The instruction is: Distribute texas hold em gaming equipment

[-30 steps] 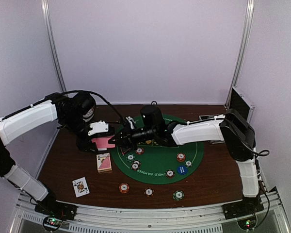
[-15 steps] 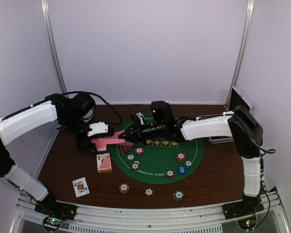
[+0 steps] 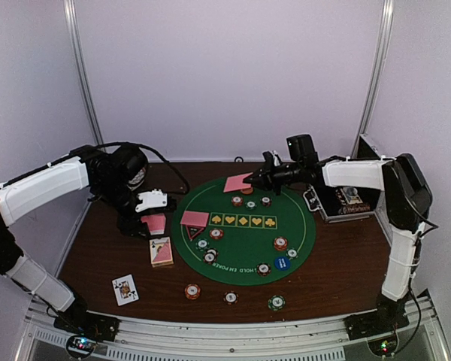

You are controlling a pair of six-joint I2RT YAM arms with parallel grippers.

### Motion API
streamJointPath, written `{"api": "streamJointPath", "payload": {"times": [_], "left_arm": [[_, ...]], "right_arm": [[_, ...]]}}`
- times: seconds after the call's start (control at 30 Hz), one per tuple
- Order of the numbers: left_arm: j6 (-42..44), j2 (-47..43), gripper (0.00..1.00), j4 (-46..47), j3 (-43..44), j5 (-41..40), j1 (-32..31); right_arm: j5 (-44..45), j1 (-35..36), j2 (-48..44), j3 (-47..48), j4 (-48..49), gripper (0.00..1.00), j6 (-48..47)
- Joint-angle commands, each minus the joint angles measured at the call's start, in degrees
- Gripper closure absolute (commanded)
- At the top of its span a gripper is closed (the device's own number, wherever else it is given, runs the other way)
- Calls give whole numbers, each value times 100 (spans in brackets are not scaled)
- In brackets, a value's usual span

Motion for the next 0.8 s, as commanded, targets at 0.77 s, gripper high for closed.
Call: {"api": "streamJointPath", "payload": {"times": [0.77], "left_arm": [[-90,-20,68,72,125,112,-4]], "right_arm": [[713,-919,2519,3859,-3486,96,-2237]]}}
